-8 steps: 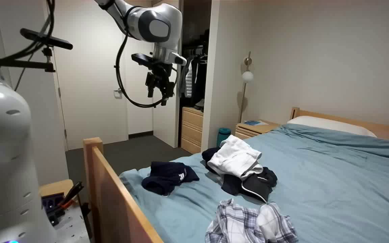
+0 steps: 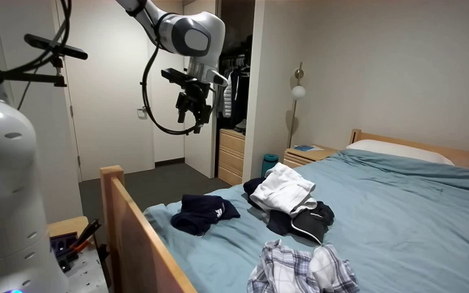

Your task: Move the black cloth to the right

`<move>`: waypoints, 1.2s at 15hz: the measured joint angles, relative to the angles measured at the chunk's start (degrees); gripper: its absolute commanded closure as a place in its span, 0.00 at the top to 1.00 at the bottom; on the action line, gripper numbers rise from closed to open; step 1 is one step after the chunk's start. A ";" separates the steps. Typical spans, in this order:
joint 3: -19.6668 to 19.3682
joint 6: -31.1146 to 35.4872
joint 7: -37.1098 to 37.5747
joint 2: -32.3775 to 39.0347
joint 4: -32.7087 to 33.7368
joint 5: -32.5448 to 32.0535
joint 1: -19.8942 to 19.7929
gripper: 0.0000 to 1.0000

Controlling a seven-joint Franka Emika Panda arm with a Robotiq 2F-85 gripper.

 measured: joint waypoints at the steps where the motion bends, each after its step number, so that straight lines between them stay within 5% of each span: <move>1: 0.09 0.00 0.00 -0.03 0.00 0.00 0.00 1.00; 8: -1.25 3.48 -2.91 2.17 0.57 4.47 -0.42 1.00; 12: -5.08 6.52 -9.00 13.41 4.33 14.09 -3.98 1.00; 18: -4.62 -2.03 -9.00 27.73 14.87 13.51 -7.68 1.00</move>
